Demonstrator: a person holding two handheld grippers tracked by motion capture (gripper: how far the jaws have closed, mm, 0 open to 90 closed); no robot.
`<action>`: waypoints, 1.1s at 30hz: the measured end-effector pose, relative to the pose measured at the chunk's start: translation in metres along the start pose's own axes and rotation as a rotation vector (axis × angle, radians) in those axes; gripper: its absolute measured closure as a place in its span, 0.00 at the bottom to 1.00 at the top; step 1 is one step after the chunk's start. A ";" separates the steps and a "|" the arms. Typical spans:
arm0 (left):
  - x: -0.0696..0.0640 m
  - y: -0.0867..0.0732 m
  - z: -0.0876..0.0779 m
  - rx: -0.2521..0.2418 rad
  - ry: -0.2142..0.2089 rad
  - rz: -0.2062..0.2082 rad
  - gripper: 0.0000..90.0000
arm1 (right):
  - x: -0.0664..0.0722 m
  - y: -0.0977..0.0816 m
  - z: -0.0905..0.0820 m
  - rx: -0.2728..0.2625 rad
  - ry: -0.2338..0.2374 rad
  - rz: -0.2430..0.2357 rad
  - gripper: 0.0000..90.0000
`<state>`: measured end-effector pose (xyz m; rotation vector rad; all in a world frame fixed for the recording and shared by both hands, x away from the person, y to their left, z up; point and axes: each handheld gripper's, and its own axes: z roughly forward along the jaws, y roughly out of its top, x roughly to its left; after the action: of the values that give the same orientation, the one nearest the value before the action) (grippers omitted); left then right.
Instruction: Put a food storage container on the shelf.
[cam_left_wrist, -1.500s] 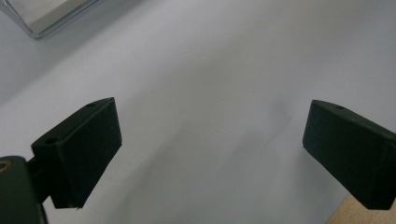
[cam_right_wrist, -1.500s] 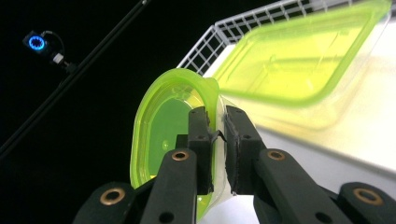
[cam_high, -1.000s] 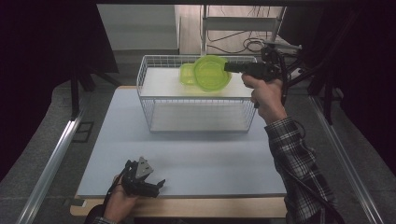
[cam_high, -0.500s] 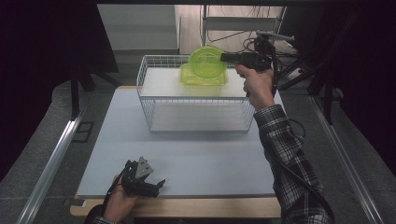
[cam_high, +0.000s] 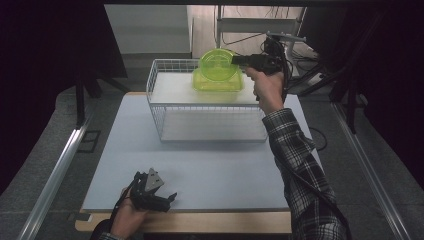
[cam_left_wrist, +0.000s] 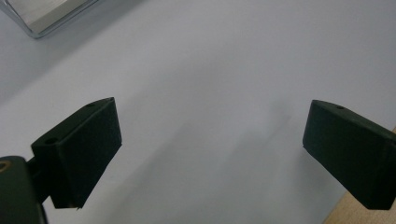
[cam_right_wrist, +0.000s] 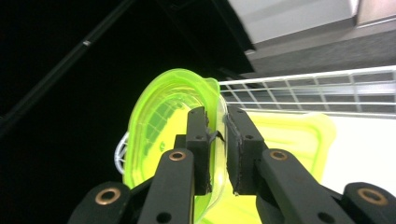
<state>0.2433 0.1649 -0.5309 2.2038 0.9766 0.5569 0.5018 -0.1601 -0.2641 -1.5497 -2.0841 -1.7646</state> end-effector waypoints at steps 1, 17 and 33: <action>0.000 0.000 0.000 0.001 0.001 0.001 0.05 | 0.001 0.000 0.000 0.001 -0.014 -0.007 0.88; 0.000 0.000 0.000 0.007 0.004 0.012 0.05 | 0.006 0.001 0.008 0.027 -0.116 -0.120 0.64; 0.000 0.000 -0.001 -0.003 0.011 0.002 0.04 | 0.000 -0.010 -0.018 0.040 -0.075 -0.193 0.36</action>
<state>0.2429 0.1654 -0.5297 2.2015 0.9785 0.5715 0.4855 -0.1724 -0.2652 -1.4718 -2.3625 -1.7325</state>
